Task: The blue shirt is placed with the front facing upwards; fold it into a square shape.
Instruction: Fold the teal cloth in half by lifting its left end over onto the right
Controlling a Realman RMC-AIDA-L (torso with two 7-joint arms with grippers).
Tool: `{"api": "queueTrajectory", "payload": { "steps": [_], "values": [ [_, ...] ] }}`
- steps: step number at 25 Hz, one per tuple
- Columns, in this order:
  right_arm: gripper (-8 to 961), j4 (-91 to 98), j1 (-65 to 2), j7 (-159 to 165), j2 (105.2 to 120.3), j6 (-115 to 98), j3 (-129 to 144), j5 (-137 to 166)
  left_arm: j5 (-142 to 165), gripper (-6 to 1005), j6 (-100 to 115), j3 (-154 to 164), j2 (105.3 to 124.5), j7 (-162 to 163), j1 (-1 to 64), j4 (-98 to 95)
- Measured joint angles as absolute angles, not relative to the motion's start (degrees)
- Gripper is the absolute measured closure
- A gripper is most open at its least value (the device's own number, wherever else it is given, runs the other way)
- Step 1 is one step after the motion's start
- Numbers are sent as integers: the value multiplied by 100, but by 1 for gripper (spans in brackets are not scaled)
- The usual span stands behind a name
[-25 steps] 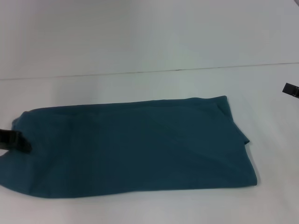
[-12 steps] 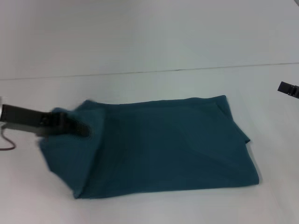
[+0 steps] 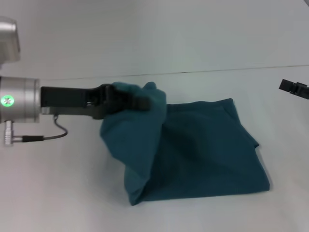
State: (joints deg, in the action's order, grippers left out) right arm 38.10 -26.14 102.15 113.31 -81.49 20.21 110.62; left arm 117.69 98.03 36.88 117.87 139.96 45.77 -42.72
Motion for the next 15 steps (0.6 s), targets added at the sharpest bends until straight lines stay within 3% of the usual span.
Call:
{"api": "queueTrajectory", "payload": {
  "steps": [15],
  "values": [
    [36, 3796, -2730, 10204, 11353, -8144, 2232, 11067, 11485, 920, 8742, 3758, 12380, 13403, 4811, -3999]
  ]
}}
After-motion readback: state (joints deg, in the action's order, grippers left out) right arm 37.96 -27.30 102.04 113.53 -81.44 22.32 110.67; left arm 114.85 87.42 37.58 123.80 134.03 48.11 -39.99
